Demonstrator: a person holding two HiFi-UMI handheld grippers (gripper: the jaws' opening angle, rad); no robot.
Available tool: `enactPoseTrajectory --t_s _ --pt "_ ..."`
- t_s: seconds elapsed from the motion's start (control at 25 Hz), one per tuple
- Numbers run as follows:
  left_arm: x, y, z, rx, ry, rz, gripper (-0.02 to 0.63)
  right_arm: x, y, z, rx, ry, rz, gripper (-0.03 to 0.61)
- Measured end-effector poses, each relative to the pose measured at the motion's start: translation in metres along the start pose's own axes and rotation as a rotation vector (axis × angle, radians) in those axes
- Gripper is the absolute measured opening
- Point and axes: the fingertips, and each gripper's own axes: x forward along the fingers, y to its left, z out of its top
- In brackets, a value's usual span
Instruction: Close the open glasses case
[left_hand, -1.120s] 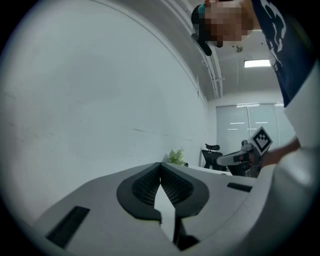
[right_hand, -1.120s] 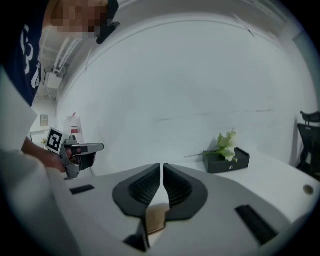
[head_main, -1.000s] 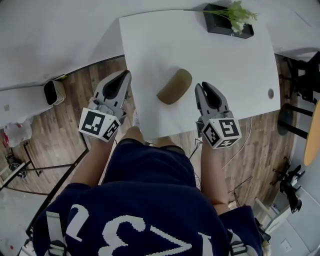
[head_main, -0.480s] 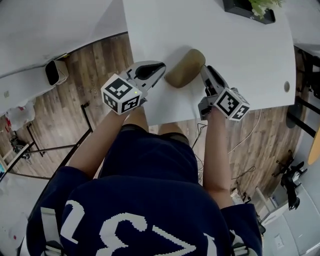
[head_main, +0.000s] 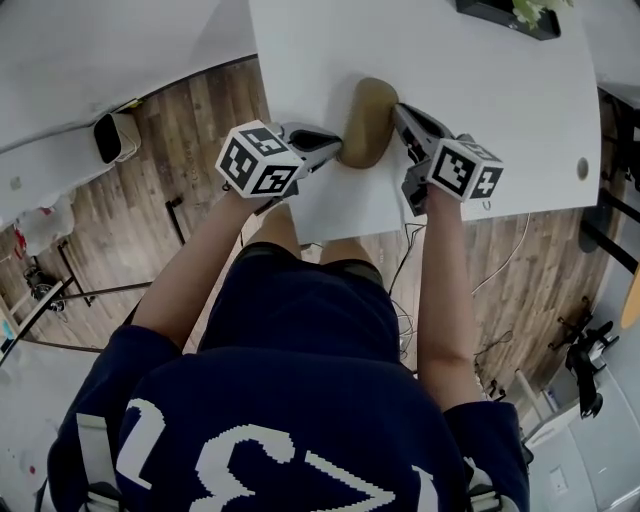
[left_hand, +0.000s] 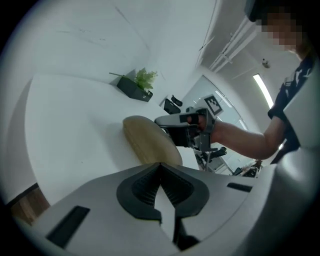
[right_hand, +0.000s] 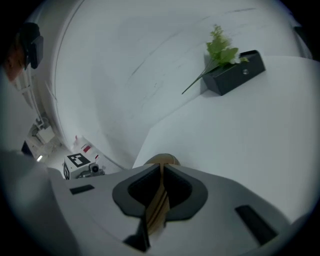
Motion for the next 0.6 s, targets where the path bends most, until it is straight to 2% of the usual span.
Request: enactPoseTrajectory --t_s 0.16,0.24,0.32,0.36,0.44,0.52,0.6 --pt "0.007 -0.024 -0.017 0.046 0.095 -0.09 0.012 0.038 0.039 -0.005 -0.159 0.167 0.134 0.037" --pt "0.013 -0.034 -0.024 0.093 0.134 -0.097 0.012 0.055 0.064 -0.013 -0.276 0.247 0.2 0.042" --pt "0.019 -0.039 -0.028 0.13 0.15 -0.079 0.012 0.063 0.077 -0.019 -0.404 0.289 0.218 0.057" --pt "0.021 -0.04 -0.029 0.136 0.142 -0.07 0.012 0.062 0.079 -0.018 -0.433 0.281 0.217 0.061" --pt "0.019 -0.042 -0.023 0.125 0.101 -0.067 0.012 0.05 0.074 -0.008 -0.418 0.211 0.19 0.104" --pt "0.01 -0.04 -0.007 0.113 0.031 -0.051 0.012 0.02 0.058 -0.002 -0.391 0.123 0.106 0.116" --pt "-0.006 -0.032 0.016 0.146 -0.054 0.019 0.012 -0.015 0.039 -0.018 -0.364 0.097 0.003 0.115"
